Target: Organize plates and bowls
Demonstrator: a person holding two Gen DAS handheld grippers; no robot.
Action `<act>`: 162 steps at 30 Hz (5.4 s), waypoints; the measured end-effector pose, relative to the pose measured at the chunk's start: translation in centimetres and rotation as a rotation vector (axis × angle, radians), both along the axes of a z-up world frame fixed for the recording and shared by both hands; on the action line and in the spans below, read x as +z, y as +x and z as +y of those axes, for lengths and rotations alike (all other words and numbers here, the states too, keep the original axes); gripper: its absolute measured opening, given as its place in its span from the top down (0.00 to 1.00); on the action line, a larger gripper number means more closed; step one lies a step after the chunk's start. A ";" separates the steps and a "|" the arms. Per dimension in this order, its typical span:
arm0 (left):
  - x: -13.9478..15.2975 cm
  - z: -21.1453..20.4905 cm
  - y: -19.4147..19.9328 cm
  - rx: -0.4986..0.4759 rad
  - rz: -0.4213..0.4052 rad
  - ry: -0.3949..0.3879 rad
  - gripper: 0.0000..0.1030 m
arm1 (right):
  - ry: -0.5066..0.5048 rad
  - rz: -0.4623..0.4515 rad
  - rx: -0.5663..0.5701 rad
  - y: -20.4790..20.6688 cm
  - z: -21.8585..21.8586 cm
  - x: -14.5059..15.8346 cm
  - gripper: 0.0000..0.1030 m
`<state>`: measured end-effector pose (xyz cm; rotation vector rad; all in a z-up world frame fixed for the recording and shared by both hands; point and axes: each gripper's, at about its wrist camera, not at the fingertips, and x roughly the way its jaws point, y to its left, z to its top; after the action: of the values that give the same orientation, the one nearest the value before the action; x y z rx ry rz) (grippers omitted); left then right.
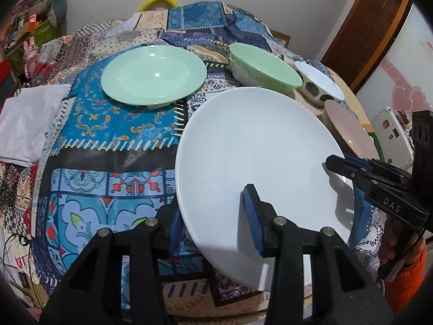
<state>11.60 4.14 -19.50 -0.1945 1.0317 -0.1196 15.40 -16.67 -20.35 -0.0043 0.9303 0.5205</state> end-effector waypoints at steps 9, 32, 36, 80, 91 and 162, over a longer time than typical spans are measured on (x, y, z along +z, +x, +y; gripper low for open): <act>-0.9 0.3 1.0 0.008 0.025 -0.038 0.58 | -0.017 -0.004 -0.005 0.0 -0.4 -0.1 0.76; -2.3 -1.0 2.9 0.014 0.050 0.029 0.59 | -0.033 -0.024 -0.110 -0.9 -1.0 -1.2 0.76; -2.4 -1.2 3.2 0.007 0.047 0.035 0.60 | -0.025 -0.036 -0.129 -0.9 -1.2 -1.0 0.76; 2.3 12.7 8.2 0.159 -0.102 0.202 0.24 | -0.029 -0.138 0.114 6.1 10.5 2.8 0.60; -1.4 15.3 14.1 0.120 -0.058 0.163 0.45 | -0.073 -0.012 0.143 11.4 15.1 -0.4 0.60; -2.3 15.9 7.3 0.121 -0.009 0.098 0.66 | -0.093 0.094 0.225 10.8 17.2 -2.7 0.73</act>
<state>18.91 20.01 -21.76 -0.1666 1.0122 0.0393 26.19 0.53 -23.09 -0.1715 1.0516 0.6897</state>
